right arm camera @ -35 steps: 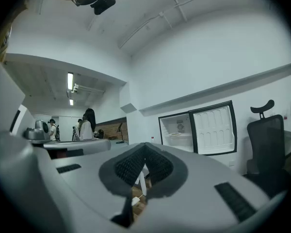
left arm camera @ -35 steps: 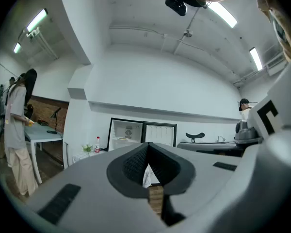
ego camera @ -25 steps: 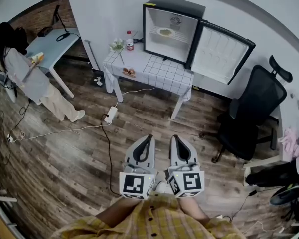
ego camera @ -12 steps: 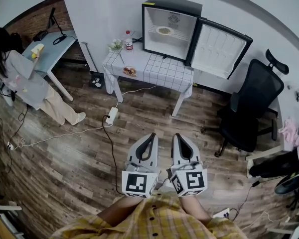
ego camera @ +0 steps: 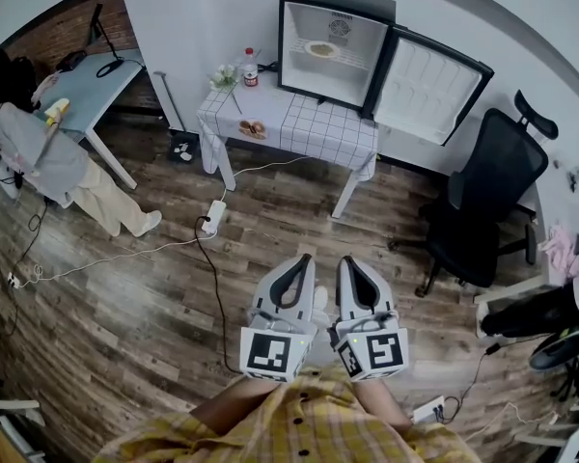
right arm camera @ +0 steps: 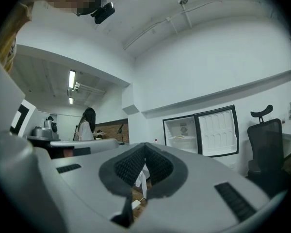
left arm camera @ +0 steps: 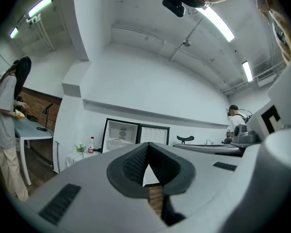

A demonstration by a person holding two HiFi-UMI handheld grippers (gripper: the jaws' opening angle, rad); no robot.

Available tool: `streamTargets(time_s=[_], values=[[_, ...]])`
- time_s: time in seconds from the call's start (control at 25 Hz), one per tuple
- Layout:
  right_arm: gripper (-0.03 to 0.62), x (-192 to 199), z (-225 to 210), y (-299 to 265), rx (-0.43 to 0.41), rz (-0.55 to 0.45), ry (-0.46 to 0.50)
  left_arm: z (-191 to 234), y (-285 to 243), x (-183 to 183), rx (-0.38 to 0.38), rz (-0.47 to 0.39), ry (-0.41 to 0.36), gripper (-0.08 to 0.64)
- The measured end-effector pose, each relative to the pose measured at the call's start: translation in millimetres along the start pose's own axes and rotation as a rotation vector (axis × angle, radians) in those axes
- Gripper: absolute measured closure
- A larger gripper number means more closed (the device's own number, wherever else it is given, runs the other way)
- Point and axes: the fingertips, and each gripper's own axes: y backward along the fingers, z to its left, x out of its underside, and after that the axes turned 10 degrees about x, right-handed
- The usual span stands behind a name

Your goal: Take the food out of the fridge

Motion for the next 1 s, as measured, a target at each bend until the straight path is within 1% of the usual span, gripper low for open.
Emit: streamTargets(time_s=[0.2,0.4,0.48,0.64,0.8,1.0], values=[[0.586,6.5,-3.6,-16.5,-0.017,-0.008,-0.002,7.9,-12.7,6.2,0.014,0.013,-0.016,0.554],[0.586,4.3,-7.2,-42.6,-0.045,-0.013,-0.006,25.6,-32.4,0.3,-0.015,-0.003,-0.054,0.554],[0.586,2.8,-11.1,-55.6,-0.051,-0.019,0.001,32.6,-44.1,1.4,-0.022,-0.004,-0.051,0.554],[0.586,4.2,-23.6,-91.4,-0.059,-0.017,0.003,51.1,-74.1,3.0,-0.028,-0.010,-0.045,0.554],[0.586,7.9,-35.3,-131.4,-0.059,0.007,-0.007,74.1,-106.0,3.4,-0.045,-0.012,-0.030,0.554],[0.586,3.5,-61.0,-181.2,-0.052,0.011,-0.001,101.1,-155.5,6.0,-0.051,0.001,-0.030,0.554]])
